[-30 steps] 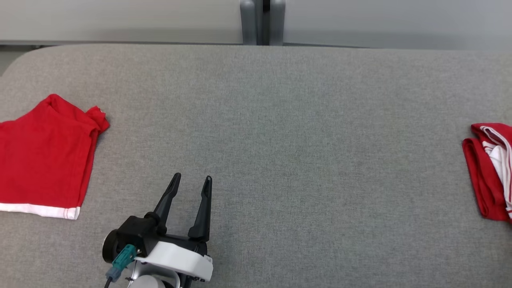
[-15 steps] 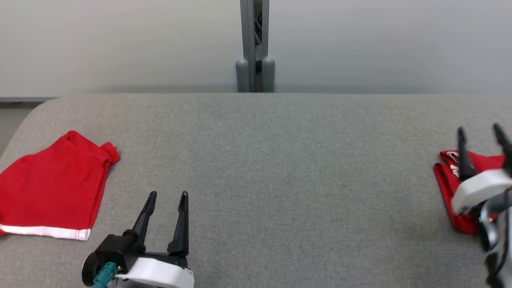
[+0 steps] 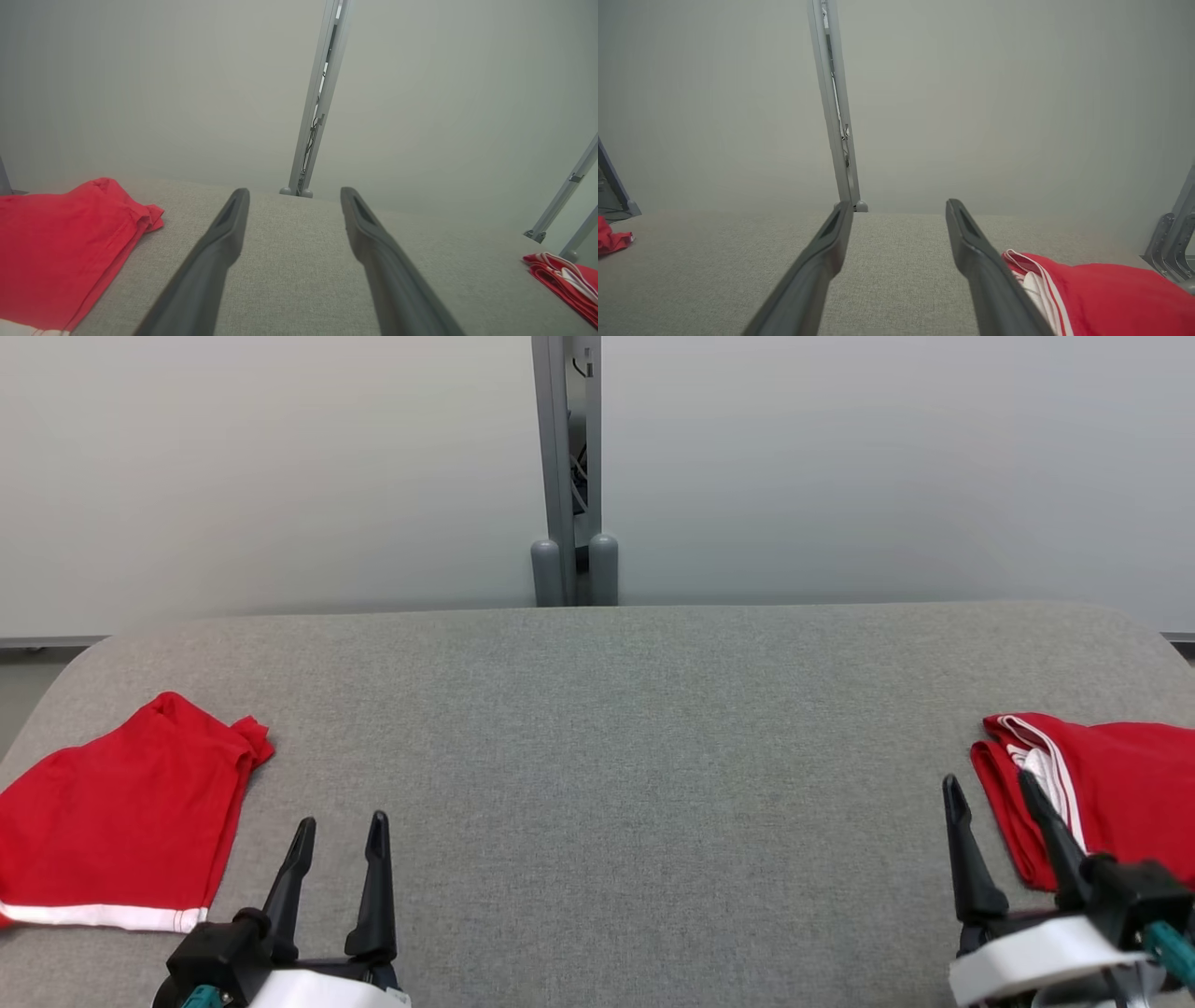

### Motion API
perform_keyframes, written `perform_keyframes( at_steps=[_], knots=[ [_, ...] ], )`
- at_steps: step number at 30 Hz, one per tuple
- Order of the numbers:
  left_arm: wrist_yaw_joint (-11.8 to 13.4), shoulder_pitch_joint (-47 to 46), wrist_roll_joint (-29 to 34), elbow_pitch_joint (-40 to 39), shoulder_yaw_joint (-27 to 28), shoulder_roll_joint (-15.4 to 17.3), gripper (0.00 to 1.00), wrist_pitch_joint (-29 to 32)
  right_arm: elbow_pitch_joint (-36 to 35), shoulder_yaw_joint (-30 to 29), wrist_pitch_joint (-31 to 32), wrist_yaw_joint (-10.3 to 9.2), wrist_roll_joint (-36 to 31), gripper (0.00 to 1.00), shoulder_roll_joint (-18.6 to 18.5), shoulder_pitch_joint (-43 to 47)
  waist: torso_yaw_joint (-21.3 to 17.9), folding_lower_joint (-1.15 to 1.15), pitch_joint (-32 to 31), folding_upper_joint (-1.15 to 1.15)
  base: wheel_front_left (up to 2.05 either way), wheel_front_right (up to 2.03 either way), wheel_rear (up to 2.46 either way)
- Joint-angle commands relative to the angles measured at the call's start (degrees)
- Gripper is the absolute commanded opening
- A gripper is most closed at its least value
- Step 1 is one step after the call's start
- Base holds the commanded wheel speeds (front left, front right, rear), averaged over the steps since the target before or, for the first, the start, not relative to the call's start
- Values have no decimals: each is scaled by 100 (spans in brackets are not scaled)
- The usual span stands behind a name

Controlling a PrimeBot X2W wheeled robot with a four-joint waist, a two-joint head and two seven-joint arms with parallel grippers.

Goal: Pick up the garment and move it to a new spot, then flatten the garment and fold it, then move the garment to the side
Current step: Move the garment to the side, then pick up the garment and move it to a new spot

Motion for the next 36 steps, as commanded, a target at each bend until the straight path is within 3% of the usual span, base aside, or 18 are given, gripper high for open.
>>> perform_keyframes(
  at_steps=[1,9,14,36],
  knots=[
    [-49,65,14,29,35,21,100,-20,-89,1,-3,-4,19,100,6,151,-18,0,-29,0,0,0,0],
    [-131,200,488,278,-275,27,100,-20,80,13,-3,-3,402,100,40,594,1,0,-114,0,0,0,0],
    [8,238,304,315,-326,20,100,-20,107,-54,-3,-3,290,100,39,659,22,0,-140,0,0,0,0],
    [1,193,322,305,-333,24,100,-20,85,-49,-3,-3,214,100,41,633,15,0,-93,0,0,0,0]
  ],
)
